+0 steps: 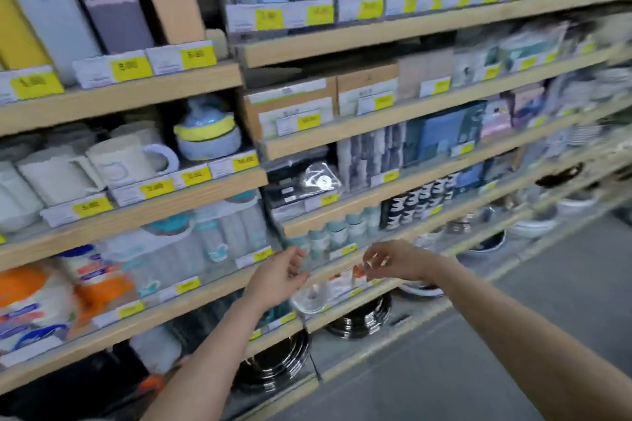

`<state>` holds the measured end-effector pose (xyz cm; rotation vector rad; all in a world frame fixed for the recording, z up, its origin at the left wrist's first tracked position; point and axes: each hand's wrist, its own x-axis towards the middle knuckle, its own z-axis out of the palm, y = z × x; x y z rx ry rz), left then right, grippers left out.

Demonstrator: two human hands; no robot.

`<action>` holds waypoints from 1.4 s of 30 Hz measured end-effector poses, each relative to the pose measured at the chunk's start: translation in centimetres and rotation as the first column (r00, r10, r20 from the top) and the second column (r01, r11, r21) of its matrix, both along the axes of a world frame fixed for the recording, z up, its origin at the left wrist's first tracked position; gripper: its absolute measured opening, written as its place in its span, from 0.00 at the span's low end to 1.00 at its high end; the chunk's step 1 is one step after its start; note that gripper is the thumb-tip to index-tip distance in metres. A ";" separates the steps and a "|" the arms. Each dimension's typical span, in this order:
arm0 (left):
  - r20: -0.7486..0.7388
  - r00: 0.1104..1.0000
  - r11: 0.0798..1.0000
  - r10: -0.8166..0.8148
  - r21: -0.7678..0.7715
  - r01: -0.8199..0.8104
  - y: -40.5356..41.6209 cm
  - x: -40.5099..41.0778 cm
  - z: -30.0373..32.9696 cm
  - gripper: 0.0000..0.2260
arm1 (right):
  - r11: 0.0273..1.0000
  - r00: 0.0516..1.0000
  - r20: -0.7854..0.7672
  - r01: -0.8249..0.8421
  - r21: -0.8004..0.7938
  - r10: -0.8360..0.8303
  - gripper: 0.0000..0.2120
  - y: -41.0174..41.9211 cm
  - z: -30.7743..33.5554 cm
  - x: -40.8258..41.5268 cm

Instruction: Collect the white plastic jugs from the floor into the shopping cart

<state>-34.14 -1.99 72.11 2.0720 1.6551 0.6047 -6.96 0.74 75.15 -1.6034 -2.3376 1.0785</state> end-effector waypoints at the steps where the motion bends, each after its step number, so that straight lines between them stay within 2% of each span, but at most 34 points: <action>1: 0.009 1.000 1.000 -0.025 -0.003 0.025 1.2 2.2 0.1 0.13 | 1.000 1.000 0.012 0.027 0.008 -0.027 0.17 0.4 -0.2 2.5; 3: 0.035 0.996 0.997 -0.081 -0.004 0.081 3.5 7.5 0.2 0.13 | 0.995 0.995 0.032 0.098 0.009 -0.098 0.19 1.1 -0.7 7.8; 6: 0.042 0.980 0.981 -0.193 -0.022 0.194 8.0 19.6 -0.6 0.14 | 0.972 0.972 0.020 0.234 -0.016 -0.234 0.18 1.7 -1.3 19.2; 11: 0.149 0.934 0.939 -0.326 -0.065 0.338 13.6 40.4 -1.7 0.12 | 0.864 0.866 -0.062 0.500 0.060 -0.497 0.14 3.0 -2.1 36.7; 16: 0.226 0.873 0.862 -0.433 -0.181 0.474 17.0 57.1 -2.2 0.08 | 0.796 0.793 -0.099 0.605 0.017 -0.601 0.12 4.3 -3.3 50.4; 19: 0.273 0.843 0.826 -0.463 -0.213 0.522 18.6 63.9 -3.4 0.07 | 0.756 0.749 -0.116 0.654 -0.028 -0.652 0.11 4.5 -4.3 56.7; 22: 0.313 0.828 0.805 -0.466 -0.238 0.543 21.0 69.4 -5.3 0.06 | 0.690 0.681 -0.156 0.724 -0.005 -0.715 0.08 5.2 -6.1 62.1; 25: 0.298 0.818 0.760 -0.492 -0.311 0.570 24.9 74.0 -8.3 0.05 | 0.651 0.640 -0.158 0.758 -0.026 -0.752 0.05 7.4 -8.7 67.4; 29: 0.292 0.815 0.733 -0.500 -0.358 0.578 32.5 81.8 -10.9 0.05 | 0.612 0.601 -0.127 0.787 -0.081 -0.789 0.06 13.5 -11.1 75.4; 35: 0.259 0.764 0.663 -0.591 -0.384 0.643 44.5 95.9 -9.9 0.03 | 0.537 0.537 -0.061 0.818 -0.205 -0.841 0.06 23.3 -12.0 88.3; 42: 0.236 0.759 0.661 -0.607 -0.379 0.647 54.5 111.1 -10.4 0.05 | 0.434 0.444 -0.024 0.864 -0.255 -0.896 0.12 32.0 -13.4 104.6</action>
